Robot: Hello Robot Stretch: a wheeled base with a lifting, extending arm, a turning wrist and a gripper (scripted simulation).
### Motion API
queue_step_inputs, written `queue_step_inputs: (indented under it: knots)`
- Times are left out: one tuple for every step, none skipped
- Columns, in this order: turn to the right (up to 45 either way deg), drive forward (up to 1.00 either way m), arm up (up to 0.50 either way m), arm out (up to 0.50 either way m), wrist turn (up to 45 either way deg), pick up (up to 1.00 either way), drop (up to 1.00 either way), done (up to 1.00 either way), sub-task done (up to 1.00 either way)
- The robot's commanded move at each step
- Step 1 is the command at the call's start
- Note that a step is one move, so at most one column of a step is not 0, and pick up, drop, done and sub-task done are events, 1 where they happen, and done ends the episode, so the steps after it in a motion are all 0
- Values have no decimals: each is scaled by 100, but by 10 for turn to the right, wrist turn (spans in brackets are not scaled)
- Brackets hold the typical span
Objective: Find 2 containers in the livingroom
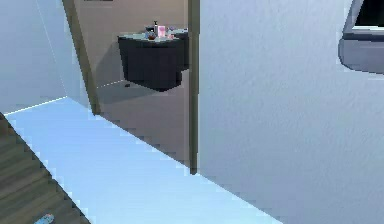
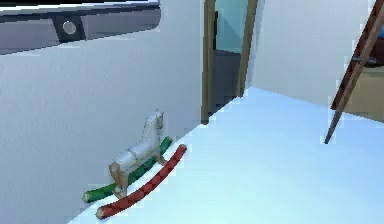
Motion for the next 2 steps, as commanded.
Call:
queue_step_inputs:
  knots:
    - [30, 0, 0, 0, 0, 0, 0, 0, 0]
    - [450, 0, 0, 0, 0, 0, 0, 0, 0]
